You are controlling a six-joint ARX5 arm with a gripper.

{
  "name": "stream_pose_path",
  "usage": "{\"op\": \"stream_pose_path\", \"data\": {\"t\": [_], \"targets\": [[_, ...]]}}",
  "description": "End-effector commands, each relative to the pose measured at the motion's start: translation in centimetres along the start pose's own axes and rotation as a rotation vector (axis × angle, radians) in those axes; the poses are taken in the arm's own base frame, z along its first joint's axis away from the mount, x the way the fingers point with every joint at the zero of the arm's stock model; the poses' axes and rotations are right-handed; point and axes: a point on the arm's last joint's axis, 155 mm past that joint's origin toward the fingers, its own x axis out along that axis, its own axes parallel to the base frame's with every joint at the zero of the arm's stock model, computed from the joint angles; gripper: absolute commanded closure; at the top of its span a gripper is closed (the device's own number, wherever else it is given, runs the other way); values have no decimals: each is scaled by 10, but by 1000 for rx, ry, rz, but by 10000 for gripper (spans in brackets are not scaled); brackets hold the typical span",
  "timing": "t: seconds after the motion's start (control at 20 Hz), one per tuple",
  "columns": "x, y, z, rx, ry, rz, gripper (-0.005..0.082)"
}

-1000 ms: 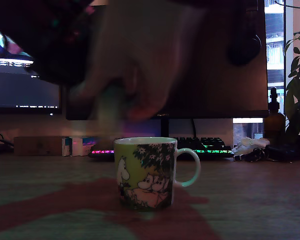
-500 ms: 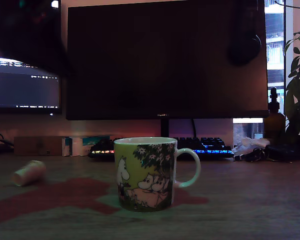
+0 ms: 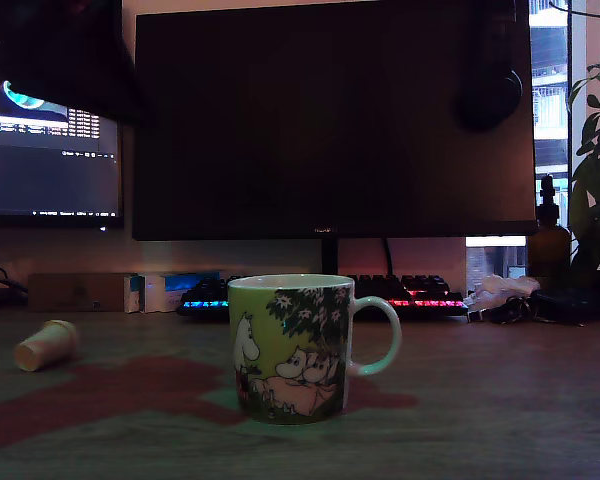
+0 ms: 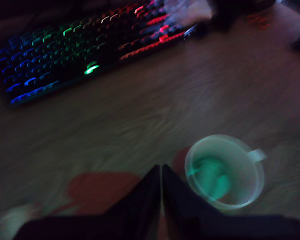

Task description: Pick up the coffee capsules on the table and drop them inside the coffee cup

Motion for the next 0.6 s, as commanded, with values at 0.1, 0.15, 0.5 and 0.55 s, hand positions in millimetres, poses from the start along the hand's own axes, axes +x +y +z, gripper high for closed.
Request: {"op": "stream_pose_path", "data": {"t": [0.1, 0.15, 0.5, 0.55], "targets": [[-22, 2, -1, 7, -97, 18, 792], [-25, 6, -6, 7, -116, 34, 793], [-43, 39, -43, -99, -230, 138, 793], [-46, 43, -46, -115, -241, 151, 793]]}}
